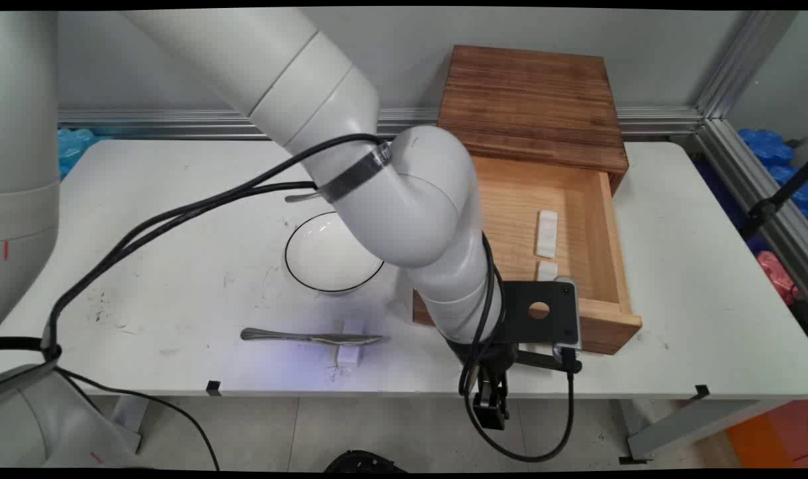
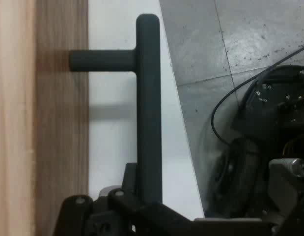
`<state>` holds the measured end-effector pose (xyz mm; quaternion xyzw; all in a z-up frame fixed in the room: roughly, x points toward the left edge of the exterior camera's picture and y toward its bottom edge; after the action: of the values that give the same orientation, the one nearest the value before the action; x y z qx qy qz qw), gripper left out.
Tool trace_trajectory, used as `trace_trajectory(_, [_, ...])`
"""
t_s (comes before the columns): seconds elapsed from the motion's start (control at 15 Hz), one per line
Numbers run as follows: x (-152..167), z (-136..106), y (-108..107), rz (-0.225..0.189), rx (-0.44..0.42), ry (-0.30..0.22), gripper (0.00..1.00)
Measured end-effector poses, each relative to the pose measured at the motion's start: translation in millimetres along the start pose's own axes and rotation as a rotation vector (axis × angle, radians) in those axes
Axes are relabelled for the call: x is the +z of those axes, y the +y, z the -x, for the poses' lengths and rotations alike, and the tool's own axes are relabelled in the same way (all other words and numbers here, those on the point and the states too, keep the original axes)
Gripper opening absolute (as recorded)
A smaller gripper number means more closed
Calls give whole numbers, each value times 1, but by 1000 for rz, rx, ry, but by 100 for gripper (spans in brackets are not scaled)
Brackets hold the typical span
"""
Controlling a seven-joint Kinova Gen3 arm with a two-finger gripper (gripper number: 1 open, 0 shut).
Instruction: Pick up the knife from the right of the white plate
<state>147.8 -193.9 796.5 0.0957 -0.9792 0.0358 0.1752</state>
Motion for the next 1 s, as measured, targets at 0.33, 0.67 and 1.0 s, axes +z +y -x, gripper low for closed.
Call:
trace_trajectory(0.33, [-18, 3, 1, -16, 18, 23, 100])
trace_trajectory(0.67, [-42, 8, 6, -24, 35, 51, 100])
trace_trajectory(1.0, [-85, 27, 6, -20, 23, 81, 100])
